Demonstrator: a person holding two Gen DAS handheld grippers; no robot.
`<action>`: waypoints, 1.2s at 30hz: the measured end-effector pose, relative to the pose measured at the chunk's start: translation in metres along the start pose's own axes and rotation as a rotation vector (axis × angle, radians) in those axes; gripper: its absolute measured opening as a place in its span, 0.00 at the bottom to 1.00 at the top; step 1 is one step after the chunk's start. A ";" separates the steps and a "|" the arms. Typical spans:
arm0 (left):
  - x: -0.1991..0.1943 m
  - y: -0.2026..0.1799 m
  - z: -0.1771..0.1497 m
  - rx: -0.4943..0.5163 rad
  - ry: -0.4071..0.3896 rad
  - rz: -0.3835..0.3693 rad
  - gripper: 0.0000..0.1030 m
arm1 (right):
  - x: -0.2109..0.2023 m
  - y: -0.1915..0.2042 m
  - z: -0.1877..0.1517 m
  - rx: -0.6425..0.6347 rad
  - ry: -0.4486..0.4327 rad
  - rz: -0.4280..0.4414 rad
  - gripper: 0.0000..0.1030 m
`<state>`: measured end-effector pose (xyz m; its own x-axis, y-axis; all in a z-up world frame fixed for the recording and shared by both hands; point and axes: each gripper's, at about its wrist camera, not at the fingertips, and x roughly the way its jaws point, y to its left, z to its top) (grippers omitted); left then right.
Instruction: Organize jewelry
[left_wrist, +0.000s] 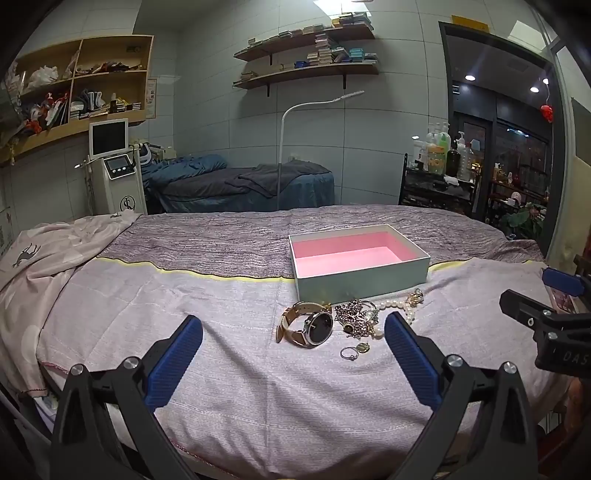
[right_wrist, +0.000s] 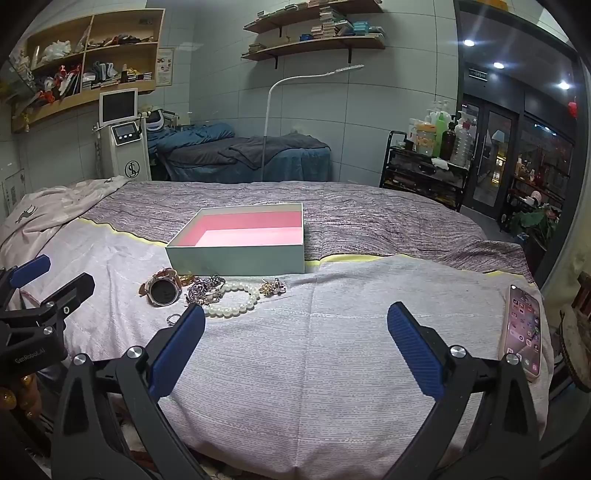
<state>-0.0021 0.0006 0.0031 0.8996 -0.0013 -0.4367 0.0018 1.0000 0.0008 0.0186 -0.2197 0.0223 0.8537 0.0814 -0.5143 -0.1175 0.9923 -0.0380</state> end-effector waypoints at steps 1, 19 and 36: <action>0.000 0.000 0.000 0.000 0.000 0.001 0.94 | 0.000 0.001 0.001 0.000 0.000 0.000 0.95; 0.001 0.000 0.001 -0.003 -0.007 0.004 0.94 | 0.002 -0.001 0.001 0.009 -0.005 0.010 0.95; -0.001 0.003 0.000 -0.005 -0.006 0.005 0.94 | 0.001 -0.001 0.001 0.009 -0.005 0.010 0.95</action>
<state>-0.0029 0.0032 0.0030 0.9023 0.0035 -0.4311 -0.0045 1.0000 -0.0012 0.0204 -0.2205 0.0227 0.8548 0.0922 -0.5106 -0.1222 0.9922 -0.0253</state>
